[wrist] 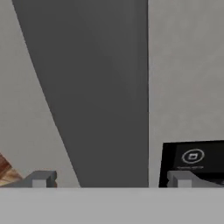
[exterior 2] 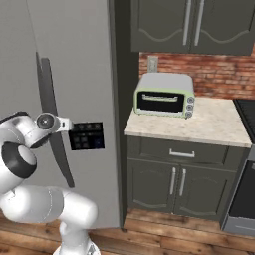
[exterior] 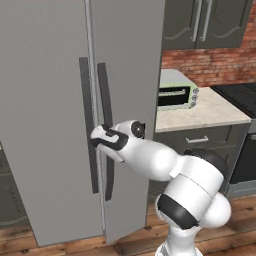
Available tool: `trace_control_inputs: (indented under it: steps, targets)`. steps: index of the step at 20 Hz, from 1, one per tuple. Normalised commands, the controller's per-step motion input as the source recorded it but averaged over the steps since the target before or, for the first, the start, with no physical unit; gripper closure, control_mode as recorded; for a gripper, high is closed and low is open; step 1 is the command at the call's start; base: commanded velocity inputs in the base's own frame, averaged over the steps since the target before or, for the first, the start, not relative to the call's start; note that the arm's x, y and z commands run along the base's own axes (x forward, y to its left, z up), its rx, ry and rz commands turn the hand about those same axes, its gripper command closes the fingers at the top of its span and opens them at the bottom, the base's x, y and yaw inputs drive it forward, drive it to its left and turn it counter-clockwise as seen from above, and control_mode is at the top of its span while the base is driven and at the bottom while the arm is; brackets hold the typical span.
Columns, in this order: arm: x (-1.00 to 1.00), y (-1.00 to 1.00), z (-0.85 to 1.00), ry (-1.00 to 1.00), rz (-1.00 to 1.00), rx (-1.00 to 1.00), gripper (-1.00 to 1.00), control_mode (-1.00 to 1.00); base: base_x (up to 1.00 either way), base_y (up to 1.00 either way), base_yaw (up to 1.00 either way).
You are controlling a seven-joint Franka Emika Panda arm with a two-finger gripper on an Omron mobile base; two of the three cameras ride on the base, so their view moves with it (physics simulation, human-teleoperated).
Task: Take the bottled waters from the counter and place them in the freezer to freeze. Close the freezer door after placing the bottles.
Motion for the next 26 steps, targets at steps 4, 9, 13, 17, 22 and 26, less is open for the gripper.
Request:
trace_control_inputs:
  steps: [4, 9, 13, 17, 22, 26]
  targets:
    - [0.47, 0.00, 0.45, 0.22, -0.03, 0.00, -1.00, -1.00, 0.00, 0.00, 0.00]
    - [0.45, 0.00, 0.30, 0.12, -0.04, 0.00, -1.00, -1.00, 0.00, 0.00, 0.00]
    - [0.51, 0.00, 0.23, 0.06, -0.07, 0.00, -1.00, -1.00, 0.00, 0.00, 0.00]
    - [0.59, 0.00, 0.19, 0.06, -0.06, 0.00, -1.00, -1.00, 0.00, 0.00, 0.00]
    - [0.63, 0.00, 0.10, 0.06, -0.06, -0.01, -1.00, -1.00, 0.00, 0.00, 0.00]
    - [0.64, 0.00, 0.08, 0.06, -0.06, 0.00, -1.00, -1.00, 0.00, 0.00, 0.00]
